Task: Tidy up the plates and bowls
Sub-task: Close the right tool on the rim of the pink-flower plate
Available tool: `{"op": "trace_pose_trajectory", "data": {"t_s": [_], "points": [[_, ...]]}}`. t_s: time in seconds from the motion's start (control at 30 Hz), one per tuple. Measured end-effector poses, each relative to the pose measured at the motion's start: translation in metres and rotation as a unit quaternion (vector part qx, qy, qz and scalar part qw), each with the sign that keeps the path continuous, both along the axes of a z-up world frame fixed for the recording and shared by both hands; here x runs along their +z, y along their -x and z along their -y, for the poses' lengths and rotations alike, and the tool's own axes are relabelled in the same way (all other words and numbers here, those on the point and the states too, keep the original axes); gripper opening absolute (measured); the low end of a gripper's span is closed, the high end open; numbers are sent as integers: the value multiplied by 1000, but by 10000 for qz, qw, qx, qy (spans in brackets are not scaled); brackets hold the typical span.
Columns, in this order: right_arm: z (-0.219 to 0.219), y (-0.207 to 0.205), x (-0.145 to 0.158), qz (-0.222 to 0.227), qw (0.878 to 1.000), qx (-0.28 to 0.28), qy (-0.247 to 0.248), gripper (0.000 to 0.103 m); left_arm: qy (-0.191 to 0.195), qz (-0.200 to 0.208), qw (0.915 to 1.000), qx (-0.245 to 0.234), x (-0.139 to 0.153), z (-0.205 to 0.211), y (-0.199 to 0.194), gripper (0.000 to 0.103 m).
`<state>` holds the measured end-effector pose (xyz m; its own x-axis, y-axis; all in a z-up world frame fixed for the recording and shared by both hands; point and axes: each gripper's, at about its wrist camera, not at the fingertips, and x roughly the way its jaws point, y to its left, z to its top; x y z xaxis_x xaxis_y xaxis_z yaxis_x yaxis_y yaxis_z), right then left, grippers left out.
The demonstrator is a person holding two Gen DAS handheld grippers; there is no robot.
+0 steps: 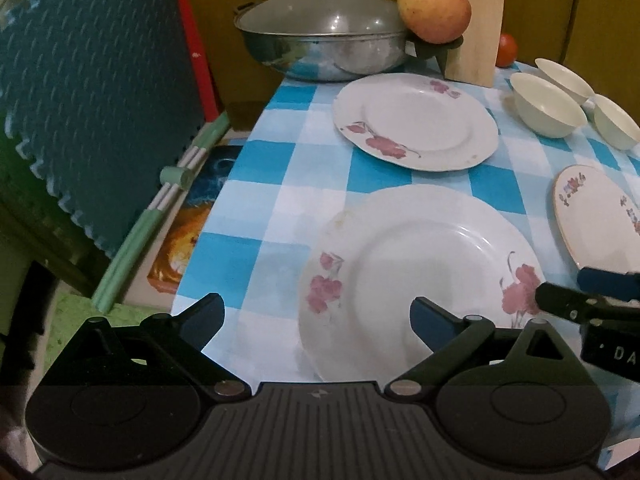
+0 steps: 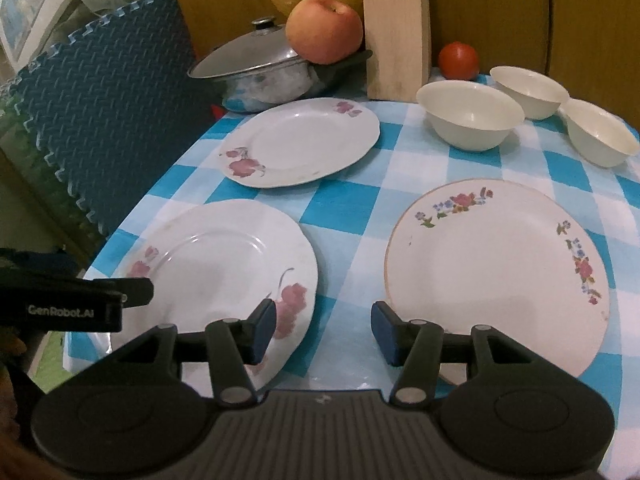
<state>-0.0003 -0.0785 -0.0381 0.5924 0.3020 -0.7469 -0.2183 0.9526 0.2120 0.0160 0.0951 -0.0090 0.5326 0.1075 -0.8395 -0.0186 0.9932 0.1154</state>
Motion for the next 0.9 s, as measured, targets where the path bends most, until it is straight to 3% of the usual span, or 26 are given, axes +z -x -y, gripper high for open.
{"op": "trace_pose_trajectory", "data": {"t_s": [0.9], "points": [[-9,-7,-11,-250,9995,152,-118,45,111,-356,9992,-129,-14,3,-9,101]]}}
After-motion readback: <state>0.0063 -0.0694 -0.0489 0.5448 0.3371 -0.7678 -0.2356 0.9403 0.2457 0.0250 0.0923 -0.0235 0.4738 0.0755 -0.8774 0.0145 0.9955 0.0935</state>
